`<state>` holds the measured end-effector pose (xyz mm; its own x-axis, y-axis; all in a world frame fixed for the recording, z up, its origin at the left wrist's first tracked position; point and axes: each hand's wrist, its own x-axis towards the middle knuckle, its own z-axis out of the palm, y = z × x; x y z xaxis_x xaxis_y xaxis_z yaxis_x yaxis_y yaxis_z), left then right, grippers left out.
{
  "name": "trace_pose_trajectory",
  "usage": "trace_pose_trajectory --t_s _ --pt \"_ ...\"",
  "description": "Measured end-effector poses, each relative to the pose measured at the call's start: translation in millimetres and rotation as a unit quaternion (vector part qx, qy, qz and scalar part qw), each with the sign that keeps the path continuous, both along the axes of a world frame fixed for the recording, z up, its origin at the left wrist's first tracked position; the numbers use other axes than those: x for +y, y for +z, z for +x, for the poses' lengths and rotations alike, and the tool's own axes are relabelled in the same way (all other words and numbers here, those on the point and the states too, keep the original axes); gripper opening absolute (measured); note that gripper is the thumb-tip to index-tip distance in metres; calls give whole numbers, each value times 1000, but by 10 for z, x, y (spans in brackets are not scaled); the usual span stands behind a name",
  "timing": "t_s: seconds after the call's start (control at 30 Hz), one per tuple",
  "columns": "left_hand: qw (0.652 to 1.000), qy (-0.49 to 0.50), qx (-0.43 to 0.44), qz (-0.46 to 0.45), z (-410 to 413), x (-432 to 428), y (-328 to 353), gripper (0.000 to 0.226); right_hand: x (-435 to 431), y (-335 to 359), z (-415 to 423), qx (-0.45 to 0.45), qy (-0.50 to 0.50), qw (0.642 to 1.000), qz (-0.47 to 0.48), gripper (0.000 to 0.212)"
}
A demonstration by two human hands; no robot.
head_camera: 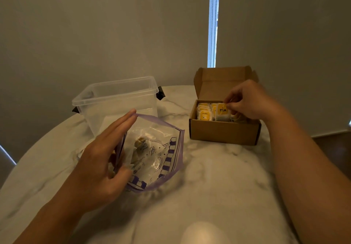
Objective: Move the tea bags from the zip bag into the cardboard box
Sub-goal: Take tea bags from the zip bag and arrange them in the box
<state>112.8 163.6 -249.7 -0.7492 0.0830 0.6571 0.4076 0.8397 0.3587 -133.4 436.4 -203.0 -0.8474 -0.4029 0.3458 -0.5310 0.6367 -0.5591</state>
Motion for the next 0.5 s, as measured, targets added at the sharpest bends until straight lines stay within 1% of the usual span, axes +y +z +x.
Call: trace_pose_trajectory --t_s 0.1,0.2,0.5 --pt "1000 4 -1 -4 4 1 0 81 -30 -25 -23 -19 7 999 25 10" --pt "1000 3 0 -4 7 2 1 82 -69 -37 -32 -17 5 999 45 8" --pt "1000 9 -8 8 16 21 6 82 -206 -94 -145 -22 -23 996 88 12"
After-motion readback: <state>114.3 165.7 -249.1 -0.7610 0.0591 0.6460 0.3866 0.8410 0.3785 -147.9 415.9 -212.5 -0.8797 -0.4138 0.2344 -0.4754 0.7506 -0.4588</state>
